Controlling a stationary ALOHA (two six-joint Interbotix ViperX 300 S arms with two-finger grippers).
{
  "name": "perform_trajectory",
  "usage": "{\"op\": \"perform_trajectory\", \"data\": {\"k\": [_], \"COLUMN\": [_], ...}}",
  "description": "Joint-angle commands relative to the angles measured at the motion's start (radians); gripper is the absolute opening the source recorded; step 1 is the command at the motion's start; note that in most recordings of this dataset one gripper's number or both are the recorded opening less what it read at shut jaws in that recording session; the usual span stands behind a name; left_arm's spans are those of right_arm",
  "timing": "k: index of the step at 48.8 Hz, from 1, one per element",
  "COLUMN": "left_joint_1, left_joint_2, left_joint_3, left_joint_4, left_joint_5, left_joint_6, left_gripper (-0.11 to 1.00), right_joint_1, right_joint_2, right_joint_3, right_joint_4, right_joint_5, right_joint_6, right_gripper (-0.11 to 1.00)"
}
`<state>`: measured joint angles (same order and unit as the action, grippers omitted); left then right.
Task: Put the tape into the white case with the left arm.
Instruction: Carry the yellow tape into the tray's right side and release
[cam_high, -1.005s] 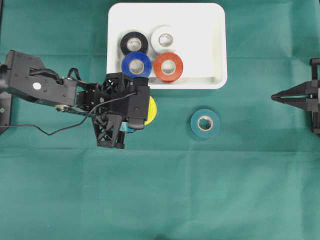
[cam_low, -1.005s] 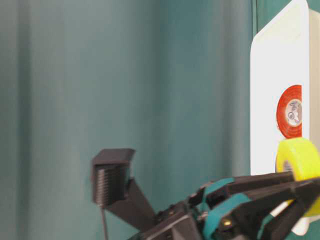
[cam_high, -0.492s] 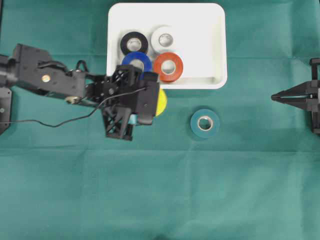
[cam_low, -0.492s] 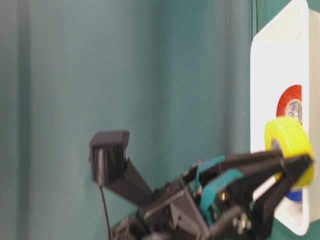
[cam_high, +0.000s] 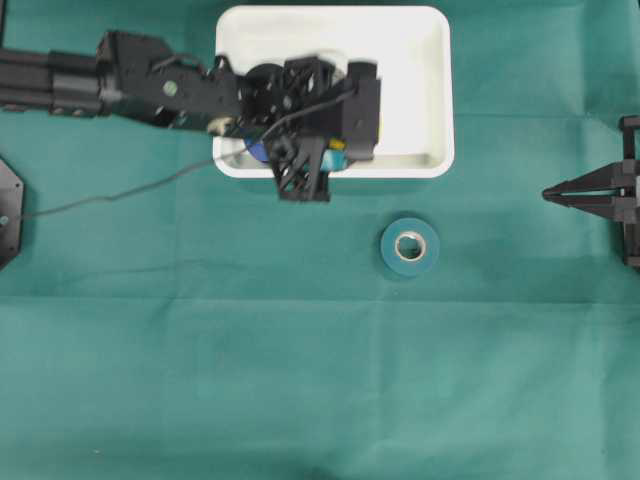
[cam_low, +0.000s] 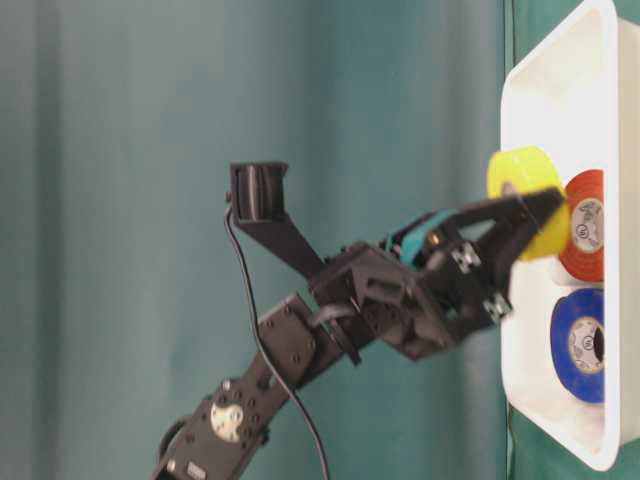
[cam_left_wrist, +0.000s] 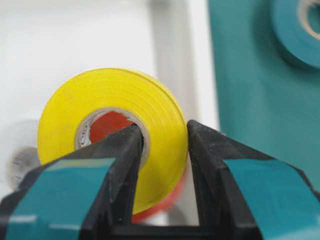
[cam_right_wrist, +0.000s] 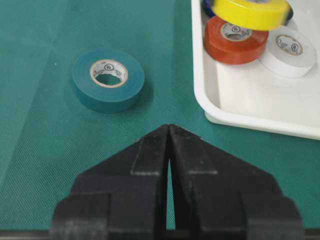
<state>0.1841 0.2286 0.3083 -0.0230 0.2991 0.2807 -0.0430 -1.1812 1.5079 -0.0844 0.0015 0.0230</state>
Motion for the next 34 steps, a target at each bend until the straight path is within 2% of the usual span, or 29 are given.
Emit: {"op": "perform_trajectory", "data": {"k": [1, 12, 34], "left_joint_1": [0.031, 0.071, 0.084], "left_joint_2": [-0.002, 0.041, 0.135], "left_joint_3": [-0.051, -0.106, -0.241], "left_joint_4": [0.002, 0.002, 0.002], "left_joint_5": [-0.005, -0.005, -0.002], "left_joint_6": [0.006, 0.015, 0.043], "left_gripper": [0.26, 0.26, 0.26], "right_joint_1": [0.000, 0.000, -0.002], "right_joint_2": [0.006, 0.006, 0.006], "right_joint_3": [-0.012, -0.012, -0.012], "right_joint_4": [-0.002, -0.002, -0.002], "right_joint_5": [-0.011, -0.011, -0.011], "right_joint_6": [0.002, 0.002, 0.002], "right_gripper": [-0.09, -0.09, -0.09]}}
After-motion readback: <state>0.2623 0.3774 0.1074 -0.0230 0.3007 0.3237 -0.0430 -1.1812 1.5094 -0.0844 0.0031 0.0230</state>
